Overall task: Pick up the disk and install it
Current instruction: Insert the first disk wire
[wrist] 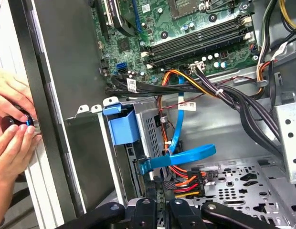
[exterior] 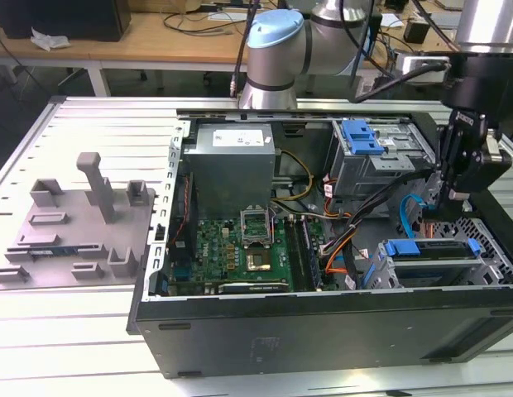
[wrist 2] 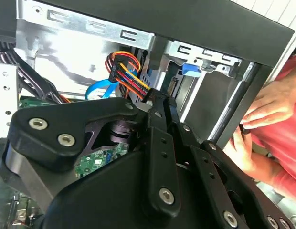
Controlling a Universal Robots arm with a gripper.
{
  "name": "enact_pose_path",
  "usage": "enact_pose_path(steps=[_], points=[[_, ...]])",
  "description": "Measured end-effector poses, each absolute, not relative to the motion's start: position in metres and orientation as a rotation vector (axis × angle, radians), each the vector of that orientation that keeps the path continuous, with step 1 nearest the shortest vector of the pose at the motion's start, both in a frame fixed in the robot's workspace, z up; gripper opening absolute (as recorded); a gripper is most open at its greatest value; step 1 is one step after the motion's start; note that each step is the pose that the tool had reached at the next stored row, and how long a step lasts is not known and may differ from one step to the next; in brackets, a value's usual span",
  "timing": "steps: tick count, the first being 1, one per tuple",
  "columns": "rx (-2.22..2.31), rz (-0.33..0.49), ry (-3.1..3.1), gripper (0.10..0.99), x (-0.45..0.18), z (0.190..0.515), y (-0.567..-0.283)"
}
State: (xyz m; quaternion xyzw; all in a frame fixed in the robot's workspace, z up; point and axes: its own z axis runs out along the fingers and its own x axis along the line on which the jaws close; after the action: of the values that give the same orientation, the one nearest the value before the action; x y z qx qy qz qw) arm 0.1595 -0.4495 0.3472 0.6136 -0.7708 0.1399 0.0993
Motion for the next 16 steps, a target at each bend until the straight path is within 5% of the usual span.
enact_pose_path(steps=[16], points=[[1.922, 0.335, -2.277, 0.169, 0.16, 0.35, -0.483]])
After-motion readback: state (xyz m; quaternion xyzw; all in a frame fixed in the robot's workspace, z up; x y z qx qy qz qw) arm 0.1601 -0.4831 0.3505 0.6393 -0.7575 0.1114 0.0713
